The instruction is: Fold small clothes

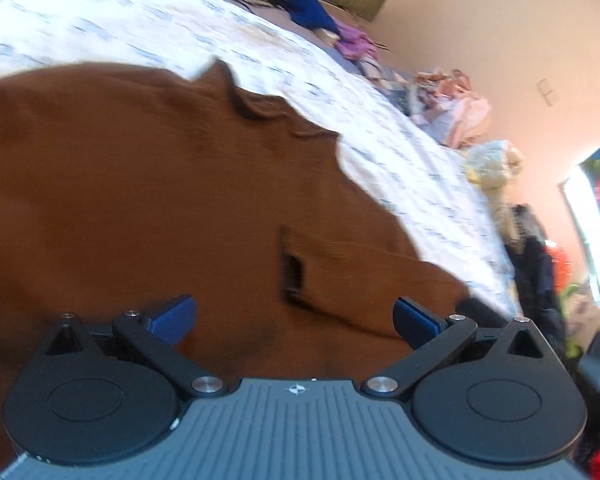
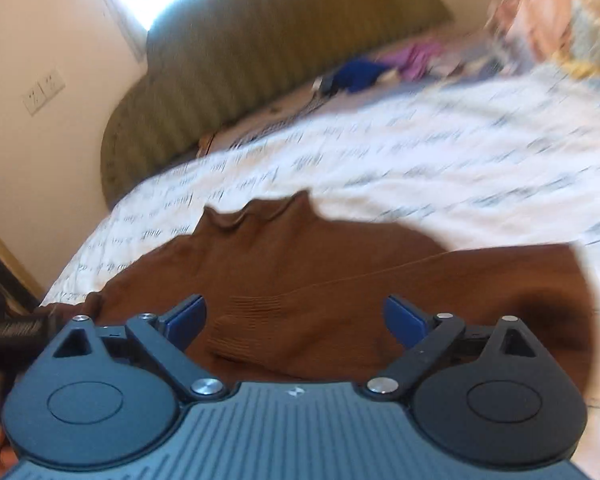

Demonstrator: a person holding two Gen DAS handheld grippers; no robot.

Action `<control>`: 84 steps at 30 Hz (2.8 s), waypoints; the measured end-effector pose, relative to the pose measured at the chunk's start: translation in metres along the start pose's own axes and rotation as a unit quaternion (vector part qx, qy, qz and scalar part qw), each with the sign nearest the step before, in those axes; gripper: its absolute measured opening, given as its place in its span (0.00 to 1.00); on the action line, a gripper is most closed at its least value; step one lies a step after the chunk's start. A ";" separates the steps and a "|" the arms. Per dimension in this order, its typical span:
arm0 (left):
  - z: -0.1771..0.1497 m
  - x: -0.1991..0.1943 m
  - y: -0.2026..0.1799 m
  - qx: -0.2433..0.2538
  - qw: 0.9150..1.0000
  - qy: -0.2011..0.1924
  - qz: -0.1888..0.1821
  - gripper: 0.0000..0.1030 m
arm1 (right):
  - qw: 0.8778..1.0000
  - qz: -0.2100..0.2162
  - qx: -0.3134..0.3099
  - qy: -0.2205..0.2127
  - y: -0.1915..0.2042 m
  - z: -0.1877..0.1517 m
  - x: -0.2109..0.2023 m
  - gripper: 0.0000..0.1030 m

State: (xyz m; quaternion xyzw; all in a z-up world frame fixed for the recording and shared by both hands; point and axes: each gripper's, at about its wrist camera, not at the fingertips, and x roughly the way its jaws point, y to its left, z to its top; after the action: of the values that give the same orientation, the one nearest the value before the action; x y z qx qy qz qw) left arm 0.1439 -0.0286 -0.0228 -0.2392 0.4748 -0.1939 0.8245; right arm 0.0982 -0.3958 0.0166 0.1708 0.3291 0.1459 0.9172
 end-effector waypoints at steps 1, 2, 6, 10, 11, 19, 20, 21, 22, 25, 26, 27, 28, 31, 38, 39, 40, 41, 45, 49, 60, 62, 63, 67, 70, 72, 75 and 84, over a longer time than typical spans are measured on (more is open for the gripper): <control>0.005 0.011 -0.002 -0.005 1.000 0.012 -0.012 1.00 | 1.000 -0.001 0.004 -0.003 -0.006 -0.004 -0.014 0.94; 0.009 0.023 -0.004 -0.012 0.999 0.030 -0.009 1.00 | 1.000 -0.001 0.006 -0.003 -0.011 -0.010 -0.027 0.94; 0.018 0.049 -0.002 -0.051 0.997 0.057 -0.001 1.00 | 1.000 -0.006 0.003 -0.013 -0.023 -0.034 -0.063 0.94; 0.028 0.061 0.005 -0.103 0.992 0.062 -0.039 0.98 | 1.000 -0.013 0.010 -0.017 -0.032 -0.052 -0.077 0.94; 0.029 0.065 0.007 -0.122 0.989 0.065 -0.054 0.98 | 1.000 -0.018 0.012 -0.019 -0.034 -0.056 -0.079 0.94; 0.030 0.091 0.005 -0.157 0.977 0.123 -0.077 0.09 | 0.999 -0.037 0.008 -0.032 -0.036 -0.063 -0.094 0.94; 0.028 0.094 0.005 -0.154 0.977 0.125 -0.071 0.04 | 0.999 -0.044 0.005 -0.032 -0.035 -0.064 -0.093 0.94; 0.025 0.094 0.006 -0.153 0.979 0.121 -0.066 0.04 | 0.998 -0.048 0.002 -0.031 -0.034 -0.064 -0.092 0.94; 0.023 0.094 0.008 -0.154 0.979 0.114 -0.070 0.04 | 0.998 -0.051 -0.001 -0.029 -0.033 -0.064 -0.091 0.94; 0.021 0.087 0.002 -0.113 0.988 0.084 -0.064 0.04 | 0.998 -0.054 0.005 -0.025 -0.035 -0.065 -0.089 0.94; 0.022 0.084 -0.001 -0.102 0.989 0.081 -0.064 0.04 | 0.998 -0.054 0.013 -0.019 -0.037 -0.065 -0.088 0.94; 0.023 0.080 -0.003 -0.093 0.991 0.074 -0.063 0.04 | 0.998 -0.053 0.021 -0.017 -0.041 -0.065 -0.087 0.94; 0.025 0.073 -0.004 -0.082 0.992 0.060 -0.068 0.04 | 0.998 -0.052 0.026 -0.017 -0.043 -0.066 -0.088 0.94; 0.030 0.050 -0.007 -0.061 0.995 0.034 -0.076 0.04 | 0.998 -0.059 0.026 -0.017 -0.049 -0.067 -0.091 0.94; 0.046 -0.004 -0.005 -0.048 0.994 0.008 -0.094 0.04 | 0.998 -0.051 0.022 -0.010 -0.054 -0.062 -0.081 0.94; 0.049 -0.010 -0.004 -0.047 0.994 0.008 -0.095 0.04 | 0.998 -0.053 0.023 -0.007 -0.054 -0.061 -0.078 0.94; 0.051 -0.015 -0.002 -0.048 0.995 0.007 -0.092 0.04 | 0.998 -0.056 0.024 -0.007 -0.054 -0.059 -0.074 0.94; 0.052 -0.019 -0.001 -0.044 0.995 0.005 -0.088 0.04 | 0.998 -0.056 0.024 -0.008 -0.055 -0.056 -0.071 0.94; 0.053 -0.031 0.020 -0.044 0.997 -0.005 -0.064 0.04 | 0.997 -0.057 0.048 -0.009 -0.067 -0.038 -0.055 0.94; 0.053 -0.047 0.054 -0.055 0.997 -0.022 -0.042 0.04 | 0.995 -0.043 0.085 -0.001 -0.082 -0.020 -0.039 0.94; 0.059 -0.070 0.109 -0.044 0.996 -0.058 0.046 0.04 | 0.989 -0.024 0.143 0.008 -0.090 -0.001 0.010 0.94; 0.060 -0.074 0.113 -0.041 0.995 -0.067 0.058 0.04 | 0.987 -0.014 0.159 0.009 -0.093 0.000 0.016 0.94; 0.060 -0.077 0.114 -0.039 0.994 -0.073 0.066 0.04 | 0.987 -0.016 0.158 0.010 -0.091 0.002 0.019 0.94; 0.060 -0.082 0.123 -0.039 0.994 -0.075 0.071 0.04 | 0.990 -0.010 0.141 0.013 -0.081 0.002 0.024 0.94; 0.056 -0.076 0.125 -0.038 0.995 -0.063 0.070 0.04 | 0.992 -0.007 0.123 0.017 -0.069 -0.002 0.027 0.93; 0.054 -0.073 0.127 -0.045 0.994 -0.067 0.079 0.04 | 0.994 -0.025 0.107 0.006 -0.064 -0.002 0.025 0.93; 0.058 -0.081 0.134 -0.066 0.990 -0.089 0.087 0.05 | 0.989 -0.022 0.146 -0.005 -0.079 0.003 0.023 0.93; 0.052 -0.081 0.135 -0.038 0.986 -0.090 0.138 0.05 | 0.986 0.002 0.165 0.027 -0.083 -0.001 0.045 0.65</control>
State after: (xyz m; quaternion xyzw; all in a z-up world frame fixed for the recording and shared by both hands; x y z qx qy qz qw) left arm 0.1637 0.1367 -0.0221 -0.2188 0.4346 -0.0375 0.8728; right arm 0.1436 -0.4535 -0.0429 0.3161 0.3731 0.0957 0.8670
